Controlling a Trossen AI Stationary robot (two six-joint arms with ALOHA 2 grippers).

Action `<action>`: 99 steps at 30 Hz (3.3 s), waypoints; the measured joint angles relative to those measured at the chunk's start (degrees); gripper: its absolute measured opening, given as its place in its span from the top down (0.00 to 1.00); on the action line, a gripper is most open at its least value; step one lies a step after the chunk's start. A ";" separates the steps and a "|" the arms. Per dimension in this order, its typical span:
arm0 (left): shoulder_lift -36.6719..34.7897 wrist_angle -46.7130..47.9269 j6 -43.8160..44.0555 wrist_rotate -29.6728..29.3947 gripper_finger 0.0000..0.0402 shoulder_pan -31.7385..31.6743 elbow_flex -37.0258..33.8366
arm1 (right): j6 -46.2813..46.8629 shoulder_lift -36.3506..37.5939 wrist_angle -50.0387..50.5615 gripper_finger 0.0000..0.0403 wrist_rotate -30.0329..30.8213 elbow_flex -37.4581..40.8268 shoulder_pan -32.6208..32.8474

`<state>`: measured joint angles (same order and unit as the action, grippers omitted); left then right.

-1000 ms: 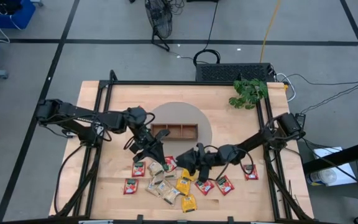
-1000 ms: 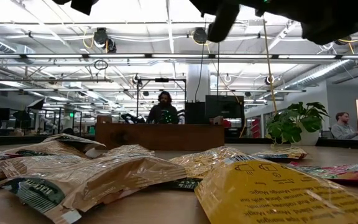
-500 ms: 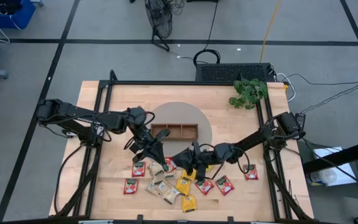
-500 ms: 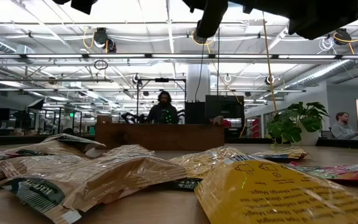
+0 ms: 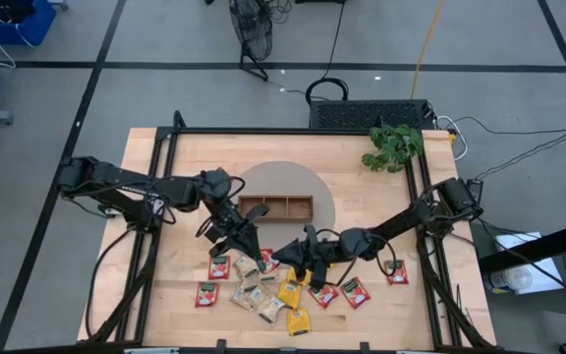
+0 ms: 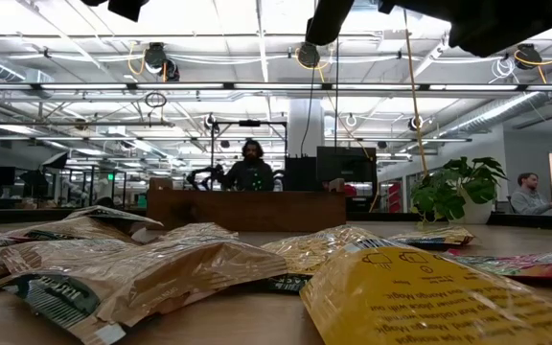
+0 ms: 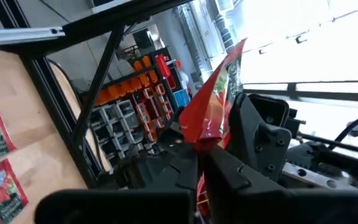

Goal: Pick & Place Tea
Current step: Put the red tea bag into the wooden organizer

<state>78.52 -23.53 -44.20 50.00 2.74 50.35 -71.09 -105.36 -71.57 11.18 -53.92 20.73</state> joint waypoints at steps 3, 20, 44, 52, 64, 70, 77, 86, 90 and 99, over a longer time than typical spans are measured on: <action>0.00 0.09 1.88 -1.43 0.99 -0.10 0.00 | -0.72 0.00 1.74 0.99 4.91 -0.53 0.11; -1.60 -0.22 12.13 -16.74 0.83 -0.02 -0.04 | -8.93 0.63 27.78 1.00 42.46 -0.67 0.30; -1.55 5.83 41.82 -74.51 0.87 -0.01 1.12 | -10.01 2.73 17.59 1.00 57.77 -0.67 -8.23; -1.55 25.41 54.02 -74.12 0.55 -4.22 10.22 | -9.27 2.73 16.58 1.00 54.85 -0.58 -9.54; -0.85 49.18 68.26 -41.39 0.32 -19.29 22.28 | -9.46 2.51 16.05 1.00 51.61 -0.52 -8.61; -0.11 49.71 72.91 -35.00 0.38 -23.04 21.06 | -10.68 2.50 13.36 1.00 51.39 -0.52 -8.61; 1.40 47.41 73.08 -34.13 0.41 -21.98 20.57 | -13.85 2.50 8.57 1.00 48.10 -0.52 -8.63; 2.93 43.25 73.21 -30.77 0.41 -19.90 20.55 | -14.03 2.50 8.55 1.00 47.10 -0.52 -8.79; 2.96 43.45 74.14 -30.79 0.41 -19.97 20.55 | -14.05 2.51 8.57 1.00 47.27 -0.52 -8.93; 2.95 45.50 75.92 -30.08 0.51 -19.93 20.55 | -13.99 2.51 8.57 1.00 47.62 -0.52 -9.53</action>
<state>81.47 21.97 31.72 19.92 -17.19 70.89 -85.08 -102.85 -63.00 58.81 -54.43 11.20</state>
